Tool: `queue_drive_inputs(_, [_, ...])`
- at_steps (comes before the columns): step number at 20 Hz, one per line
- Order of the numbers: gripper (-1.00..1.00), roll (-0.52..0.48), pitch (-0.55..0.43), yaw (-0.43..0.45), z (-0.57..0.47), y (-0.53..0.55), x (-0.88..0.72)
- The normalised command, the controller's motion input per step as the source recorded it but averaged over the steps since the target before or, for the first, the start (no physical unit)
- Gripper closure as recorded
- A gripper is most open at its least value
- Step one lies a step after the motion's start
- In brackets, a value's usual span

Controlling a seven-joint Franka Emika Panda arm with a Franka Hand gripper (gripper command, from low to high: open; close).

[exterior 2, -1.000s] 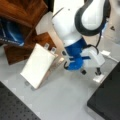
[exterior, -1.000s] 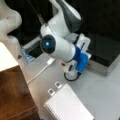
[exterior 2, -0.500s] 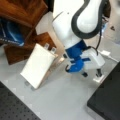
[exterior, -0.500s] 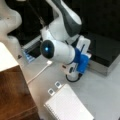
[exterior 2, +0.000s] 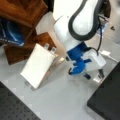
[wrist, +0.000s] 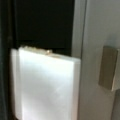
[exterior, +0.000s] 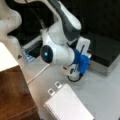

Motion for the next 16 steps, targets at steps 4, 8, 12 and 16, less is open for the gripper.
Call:
queue_drive_inputs(4, [-1.00, 0.258, -0.086, -0.121, -0.09, 0.03, -0.16])
queue_drive_inputs(8, [-1.00, 0.248, -0.099, -0.131, -0.06, 0.04, -0.15])
queue_drive_inputs(12, [-1.00, 0.247, -0.112, -0.156, -0.05, 0.07, -0.12])
queue_drive_inputs(16, [-1.00, 0.235, -0.125, -0.160, -0.05, 0.10, -0.12])
